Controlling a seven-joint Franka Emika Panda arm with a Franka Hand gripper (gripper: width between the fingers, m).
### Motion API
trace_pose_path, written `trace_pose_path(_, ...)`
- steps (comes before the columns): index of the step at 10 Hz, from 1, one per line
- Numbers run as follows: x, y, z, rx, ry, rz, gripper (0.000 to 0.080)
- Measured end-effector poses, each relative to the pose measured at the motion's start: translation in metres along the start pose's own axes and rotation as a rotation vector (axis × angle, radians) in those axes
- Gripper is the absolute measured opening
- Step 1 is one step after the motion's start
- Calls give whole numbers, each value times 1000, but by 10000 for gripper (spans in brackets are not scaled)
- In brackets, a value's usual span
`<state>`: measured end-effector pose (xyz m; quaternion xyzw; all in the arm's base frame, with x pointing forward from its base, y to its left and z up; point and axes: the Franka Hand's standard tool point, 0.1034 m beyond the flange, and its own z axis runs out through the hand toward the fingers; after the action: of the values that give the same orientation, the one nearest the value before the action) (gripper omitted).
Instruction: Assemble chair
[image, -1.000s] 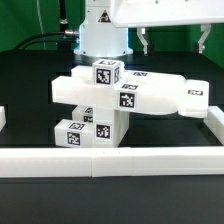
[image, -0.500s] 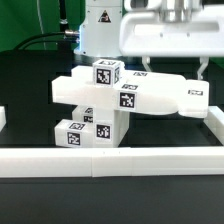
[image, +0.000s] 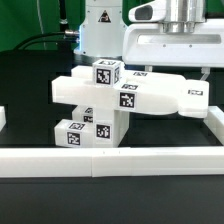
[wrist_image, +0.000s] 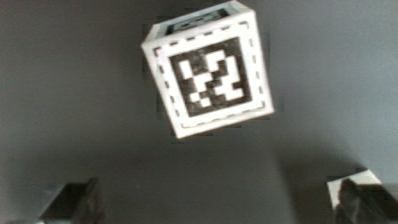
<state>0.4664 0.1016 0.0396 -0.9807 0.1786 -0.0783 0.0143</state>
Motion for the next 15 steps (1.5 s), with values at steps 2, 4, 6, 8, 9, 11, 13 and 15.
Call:
trace_pose_path(2,-3,-4,-1,3,-1,-9,649)
trace_pose_path(4,-9,-7,0,1,-13,-15,649)
trace_pose_path(6,-8,-6,1,0,-12,-16,649)
trace_pose_path(8,-15,-3,5,-21,-135,-35,649)
trace_pose_path(9,-18,-3,5,-28,-205,-45,649)
trace_pose_path(11,-16,0,8,-31,-214,-44,649)
trace_pose_path(13,-27,4,20,-43,-210,-47,649)
trace_pose_path(15,-34,3,25,-50,-220,-48,649)
